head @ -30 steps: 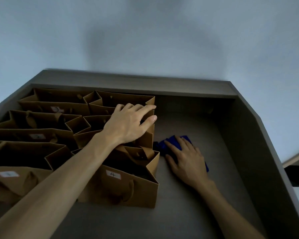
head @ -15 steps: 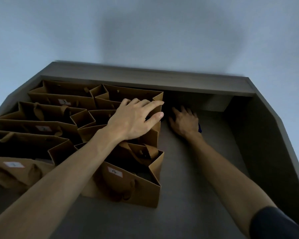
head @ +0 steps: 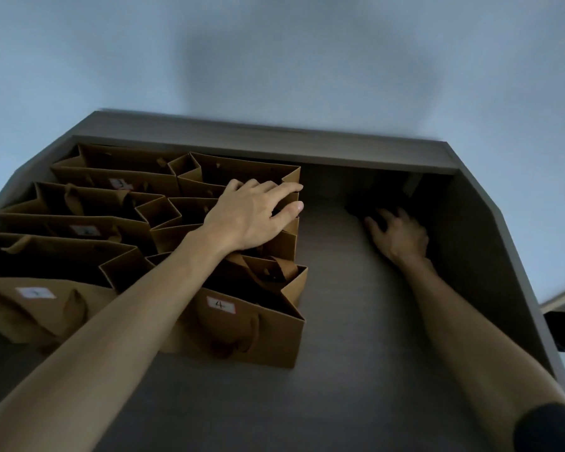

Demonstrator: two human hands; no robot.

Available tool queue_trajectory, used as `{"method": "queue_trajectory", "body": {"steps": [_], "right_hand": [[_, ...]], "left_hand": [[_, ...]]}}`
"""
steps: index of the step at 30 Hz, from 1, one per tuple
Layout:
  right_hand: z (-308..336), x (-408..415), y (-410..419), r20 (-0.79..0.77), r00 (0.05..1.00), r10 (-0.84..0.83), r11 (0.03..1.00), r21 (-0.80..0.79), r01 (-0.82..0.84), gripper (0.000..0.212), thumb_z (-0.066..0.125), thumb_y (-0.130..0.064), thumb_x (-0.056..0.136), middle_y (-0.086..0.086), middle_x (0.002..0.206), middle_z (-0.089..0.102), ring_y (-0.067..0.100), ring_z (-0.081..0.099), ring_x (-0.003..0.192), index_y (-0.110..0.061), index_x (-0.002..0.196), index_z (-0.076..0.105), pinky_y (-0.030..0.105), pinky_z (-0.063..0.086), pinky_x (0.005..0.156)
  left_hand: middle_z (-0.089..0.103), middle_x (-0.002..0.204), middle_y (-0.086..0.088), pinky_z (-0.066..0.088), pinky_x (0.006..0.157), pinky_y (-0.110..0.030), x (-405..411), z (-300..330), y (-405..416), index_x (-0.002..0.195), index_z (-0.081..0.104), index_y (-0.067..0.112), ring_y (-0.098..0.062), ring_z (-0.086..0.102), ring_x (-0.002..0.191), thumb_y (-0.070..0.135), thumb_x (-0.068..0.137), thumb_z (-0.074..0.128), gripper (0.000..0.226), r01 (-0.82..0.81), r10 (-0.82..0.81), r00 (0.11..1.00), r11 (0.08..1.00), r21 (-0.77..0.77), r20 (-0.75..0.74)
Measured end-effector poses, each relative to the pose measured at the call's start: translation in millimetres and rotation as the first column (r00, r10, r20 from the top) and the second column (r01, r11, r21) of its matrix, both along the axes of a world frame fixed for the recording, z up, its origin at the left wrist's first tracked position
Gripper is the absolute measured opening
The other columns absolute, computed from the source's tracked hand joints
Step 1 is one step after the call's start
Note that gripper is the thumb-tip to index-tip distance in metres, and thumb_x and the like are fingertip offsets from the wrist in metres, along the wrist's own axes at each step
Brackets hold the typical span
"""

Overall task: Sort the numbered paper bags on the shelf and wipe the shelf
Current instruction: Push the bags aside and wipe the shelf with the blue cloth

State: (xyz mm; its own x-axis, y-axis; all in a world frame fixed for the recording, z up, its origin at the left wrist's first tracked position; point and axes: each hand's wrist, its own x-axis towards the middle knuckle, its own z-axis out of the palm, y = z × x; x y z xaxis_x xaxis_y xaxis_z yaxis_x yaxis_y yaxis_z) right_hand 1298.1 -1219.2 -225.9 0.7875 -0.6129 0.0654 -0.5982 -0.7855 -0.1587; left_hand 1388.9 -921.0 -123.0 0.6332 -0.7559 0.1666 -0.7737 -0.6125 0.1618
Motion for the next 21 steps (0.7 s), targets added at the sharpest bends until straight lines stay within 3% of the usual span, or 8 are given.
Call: {"method": "queue_trajectory", "body": {"steps": [4,8,12,14,17,21], "right_hand": [[-4.3,-41.8,68.9,0.017,0.997,0.077,0.997,-0.025,-0.076,0.047,0.033,-0.059,0.097,0.006,0.153,0.037,0.034,0.041,0.133,-0.04,0.138,0.046,0.053,0.036,0.106],[-2.2,-104.2,138.2,-0.07,0.958,0.279,0.959,0.061,-0.275,0.049,0.033,-0.061,0.096,-0.004,0.16,0.021,0.024,0.021,0.146,-0.045,0.143,0.038,0.052,0.021,0.114],[-0.8,-139.5,146.5,-0.022,0.925,0.38,0.923,0.08,-0.377,0.062,0.016,-0.069,0.087,-0.007,0.159,0.026,0.02,0.026,0.145,-0.048,0.139,0.04,0.048,0.027,0.113],[-4.0,-125.1,125.8,-0.006,0.934,0.358,0.932,0.068,-0.357,0.058,0.023,-0.067,0.089,-0.007,0.156,0.031,0.019,0.031,0.142,-0.045,0.138,0.044,0.047,0.029,0.111],[-4.1,-81.2,70.8,0.061,0.98,0.189,0.982,0.019,-0.19,0.045,0.043,-0.053,0.096,0.002,0.151,0.042,0.026,0.044,0.133,-0.035,0.137,0.051,0.043,0.037,0.105],[4.7,-38.3,28.8,-0.02,1.0,-0.013,0.999,0.05,0.014,0.049,0.04,-0.054,0.098,0.006,0.146,0.045,0.032,0.048,0.126,-0.031,0.141,0.047,0.045,0.043,0.101]], "left_hand": [[0.05,0.143,0.005,0.028,0.108,-0.05,3.0,0.3,-1.4,0.144,0.031,0.041,-0.023,0.046,0.13,0.059,0.097,0.019,0.051,0.008,-0.008,1.0,1.0,-0.004,-0.005],[0.05,0.143,0.004,0.028,0.109,-0.051,2.3,-0.5,-1.8,0.143,0.031,0.041,-0.024,0.046,0.13,0.059,0.097,0.02,0.05,0.024,-0.024,0.999,1.0,-0.005,-0.021],[0.05,0.143,0.004,0.029,0.11,-0.052,0.1,0.8,0.7,0.143,0.033,0.04,-0.024,0.047,0.129,0.057,0.098,0.021,0.049,0.032,-0.032,0.999,0.999,-0.017,-0.037],[0.052,0.141,0.004,0.03,0.109,-0.052,-2.1,0.9,3.1,0.142,0.033,0.041,-0.023,0.049,0.128,0.057,0.098,0.022,0.048,0.034,-0.035,0.998,0.999,-0.02,-0.046],[0.054,0.139,0.004,0.031,0.109,-0.052,-6.8,2.2,6.1,0.141,0.035,0.041,-0.022,0.051,0.126,0.056,0.098,0.022,0.047,0.038,-0.039,0.997,0.999,-0.013,-0.066],[0.056,0.137,0.004,0.033,0.108,-0.052,-11.8,4.7,8.3,0.14,0.037,0.039,-0.022,0.053,0.123,0.056,0.099,0.025,0.046,0.04,-0.041,0.996,0.999,-0.021,-0.078]]}}
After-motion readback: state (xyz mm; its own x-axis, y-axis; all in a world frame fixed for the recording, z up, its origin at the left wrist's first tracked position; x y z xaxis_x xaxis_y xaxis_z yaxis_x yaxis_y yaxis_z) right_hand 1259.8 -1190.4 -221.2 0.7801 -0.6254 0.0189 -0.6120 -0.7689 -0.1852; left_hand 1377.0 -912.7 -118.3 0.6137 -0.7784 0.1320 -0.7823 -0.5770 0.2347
